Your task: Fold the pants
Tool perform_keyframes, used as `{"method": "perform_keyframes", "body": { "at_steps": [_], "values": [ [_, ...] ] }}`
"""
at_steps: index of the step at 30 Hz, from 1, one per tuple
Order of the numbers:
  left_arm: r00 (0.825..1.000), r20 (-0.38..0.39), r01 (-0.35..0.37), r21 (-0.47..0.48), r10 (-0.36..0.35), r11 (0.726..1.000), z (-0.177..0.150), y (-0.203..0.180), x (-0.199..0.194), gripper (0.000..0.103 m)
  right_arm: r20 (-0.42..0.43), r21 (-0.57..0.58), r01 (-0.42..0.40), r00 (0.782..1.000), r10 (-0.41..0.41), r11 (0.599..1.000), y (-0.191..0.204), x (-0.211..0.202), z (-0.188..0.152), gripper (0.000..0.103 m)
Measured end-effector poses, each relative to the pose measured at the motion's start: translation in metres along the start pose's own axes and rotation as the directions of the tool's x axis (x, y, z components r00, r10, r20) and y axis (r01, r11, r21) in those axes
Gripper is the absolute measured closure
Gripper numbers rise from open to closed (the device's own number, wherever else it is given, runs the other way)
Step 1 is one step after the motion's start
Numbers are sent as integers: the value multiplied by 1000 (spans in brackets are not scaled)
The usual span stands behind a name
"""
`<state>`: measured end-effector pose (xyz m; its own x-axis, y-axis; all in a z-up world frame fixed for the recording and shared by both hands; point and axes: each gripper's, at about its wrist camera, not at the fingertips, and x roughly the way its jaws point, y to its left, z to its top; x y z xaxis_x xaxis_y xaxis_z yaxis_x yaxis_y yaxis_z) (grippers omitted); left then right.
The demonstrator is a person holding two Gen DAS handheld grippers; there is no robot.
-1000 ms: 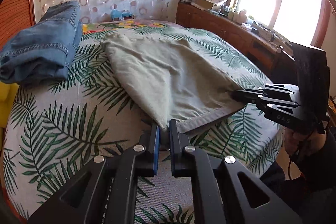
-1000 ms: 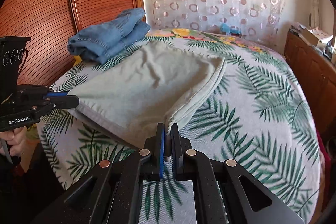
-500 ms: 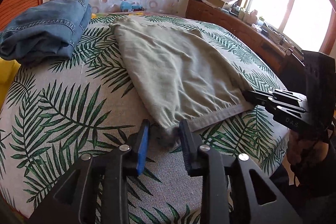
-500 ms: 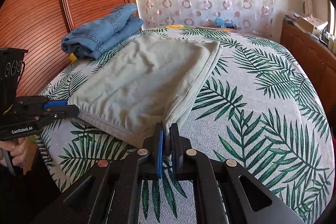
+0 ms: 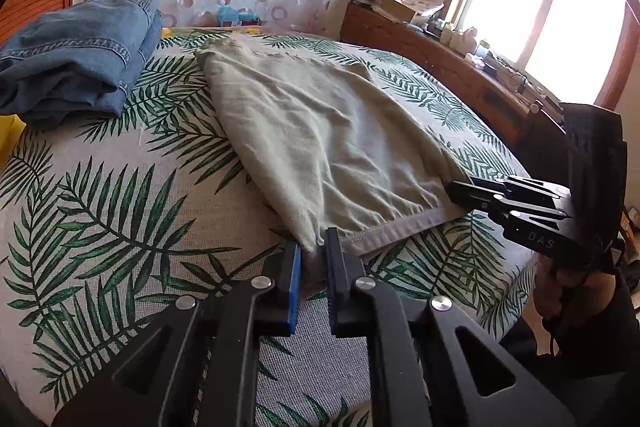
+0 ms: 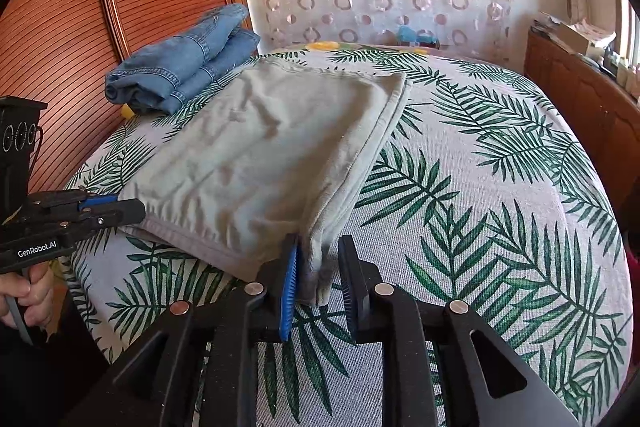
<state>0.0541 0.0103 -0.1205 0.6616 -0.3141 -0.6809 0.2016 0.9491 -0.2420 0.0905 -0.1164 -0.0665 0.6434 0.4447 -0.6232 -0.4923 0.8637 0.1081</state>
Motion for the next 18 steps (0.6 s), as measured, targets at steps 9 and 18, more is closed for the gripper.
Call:
{"method": "perform_keyframes", "body": {
  "at_steps": [9,18],
  "values": [
    [997,62,48,12,-49,999,11,-10,-28,93,68,-8,-93,993,93,996,-2,-21,1,95],
    [983,158,79,67,-89,995,27,-31,-76,93,150,0,-121,981,120,993,-6,-72,4,96]
  ]
}}
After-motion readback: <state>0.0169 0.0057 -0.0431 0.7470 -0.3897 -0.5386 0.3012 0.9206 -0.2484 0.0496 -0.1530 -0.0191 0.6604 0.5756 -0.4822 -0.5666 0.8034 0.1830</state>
